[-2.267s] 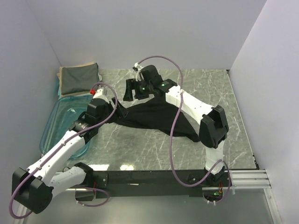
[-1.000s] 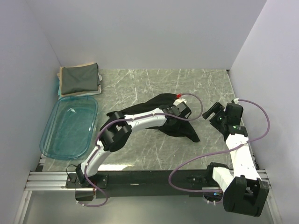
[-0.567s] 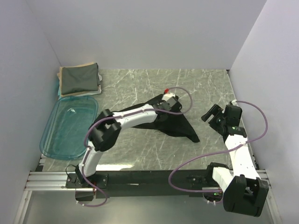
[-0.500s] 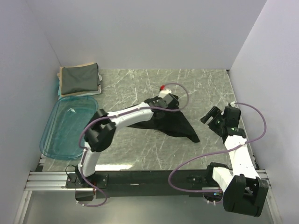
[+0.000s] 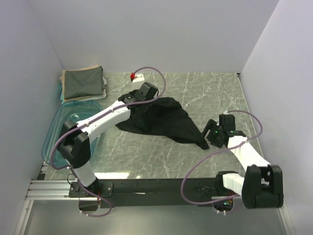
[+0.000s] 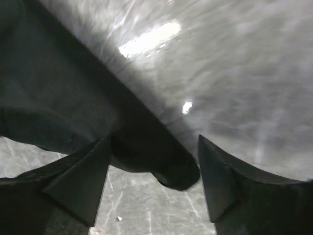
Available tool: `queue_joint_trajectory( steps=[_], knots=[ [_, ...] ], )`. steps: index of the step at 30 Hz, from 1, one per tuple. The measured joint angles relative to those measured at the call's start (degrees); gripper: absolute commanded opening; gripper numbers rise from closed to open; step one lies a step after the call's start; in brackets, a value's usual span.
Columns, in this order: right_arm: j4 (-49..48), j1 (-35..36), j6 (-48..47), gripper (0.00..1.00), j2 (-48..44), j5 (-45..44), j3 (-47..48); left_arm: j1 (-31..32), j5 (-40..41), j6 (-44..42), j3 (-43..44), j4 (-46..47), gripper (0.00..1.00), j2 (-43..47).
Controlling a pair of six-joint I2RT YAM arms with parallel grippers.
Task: Fold and stack the t-shirts
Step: Flatten the tshirt out
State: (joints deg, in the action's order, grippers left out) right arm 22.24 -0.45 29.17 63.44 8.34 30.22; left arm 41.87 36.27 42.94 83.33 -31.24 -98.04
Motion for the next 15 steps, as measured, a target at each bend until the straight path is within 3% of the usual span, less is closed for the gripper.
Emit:
queue_joint_trajectory(
  steps=[6,9,11,15],
  knots=[
    [-2.21,4.63,1.01,0.65,7.85,0.26,1.75,-0.7,2.08,0.46,-3.74,0.94,0.01,3.19],
    [-2.23,5.49,1.16,0.36,8.46,0.09,1.99,-0.92,2.64,0.46,-5.27,1.49,0.01,4.17],
    [-2.23,5.79,0.87,0.0,8.11,-0.02,2.01,-1.09,2.93,0.48,-5.81,1.66,0.01,4.63],
    [-1.66,5.84,1.14,0.0,5.66,-0.98,2.08,-1.49,4.17,0.42,-6.08,1.99,0.01,5.46]
  ],
)
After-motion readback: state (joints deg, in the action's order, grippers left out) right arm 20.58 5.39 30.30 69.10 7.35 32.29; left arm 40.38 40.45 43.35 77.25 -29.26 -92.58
